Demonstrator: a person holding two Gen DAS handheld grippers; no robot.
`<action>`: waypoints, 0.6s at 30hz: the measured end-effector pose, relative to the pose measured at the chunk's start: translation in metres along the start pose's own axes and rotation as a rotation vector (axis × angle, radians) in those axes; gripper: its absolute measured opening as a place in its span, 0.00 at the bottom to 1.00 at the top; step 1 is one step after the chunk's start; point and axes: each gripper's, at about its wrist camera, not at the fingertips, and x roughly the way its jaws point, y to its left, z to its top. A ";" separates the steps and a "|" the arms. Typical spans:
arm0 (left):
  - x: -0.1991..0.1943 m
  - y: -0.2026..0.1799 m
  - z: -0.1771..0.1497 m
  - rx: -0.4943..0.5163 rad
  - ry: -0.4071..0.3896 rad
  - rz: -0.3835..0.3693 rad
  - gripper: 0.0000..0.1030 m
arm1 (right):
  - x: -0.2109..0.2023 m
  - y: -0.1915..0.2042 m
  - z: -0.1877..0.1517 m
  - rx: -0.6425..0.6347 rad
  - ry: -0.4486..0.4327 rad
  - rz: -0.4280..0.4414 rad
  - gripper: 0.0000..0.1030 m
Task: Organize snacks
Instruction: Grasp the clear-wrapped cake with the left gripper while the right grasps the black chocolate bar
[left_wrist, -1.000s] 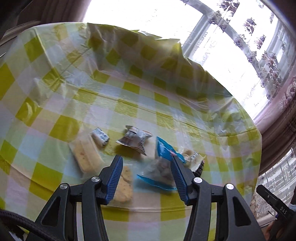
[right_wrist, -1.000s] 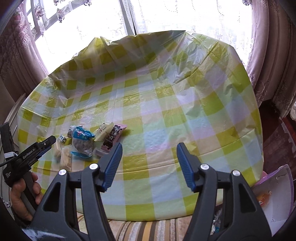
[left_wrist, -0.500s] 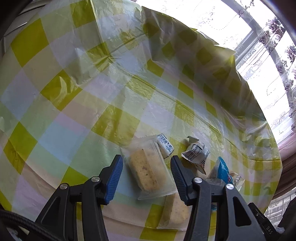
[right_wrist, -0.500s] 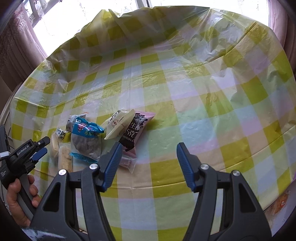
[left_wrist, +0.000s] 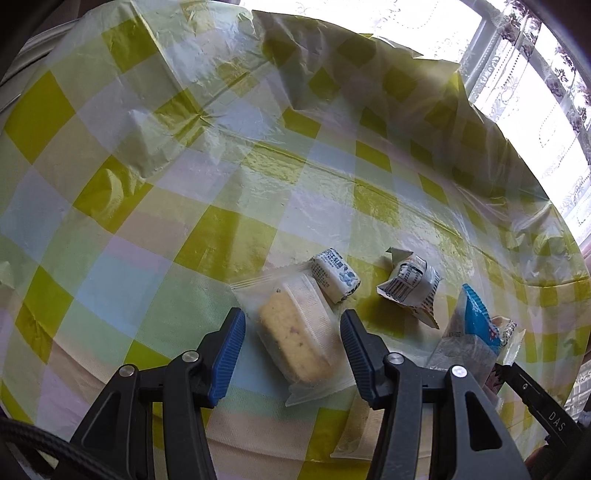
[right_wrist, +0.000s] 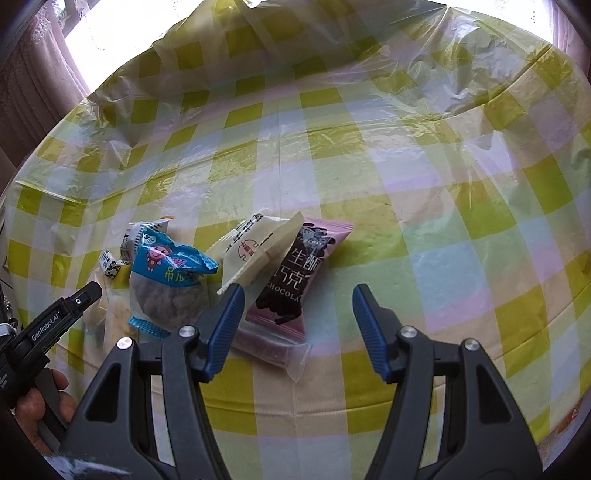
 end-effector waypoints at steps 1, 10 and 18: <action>0.000 -0.003 -0.001 0.017 -0.001 0.014 0.53 | 0.002 0.001 0.001 -0.003 -0.001 -0.006 0.63; -0.004 -0.017 -0.014 0.104 -0.005 0.096 0.39 | 0.016 0.001 0.005 -0.036 0.002 -0.077 0.40; -0.009 -0.007 -0.015 0.057 -0.017 0.062 0.37 | 0.012 -0.008 0.001 -0.024 -0.030 -0.076 0.26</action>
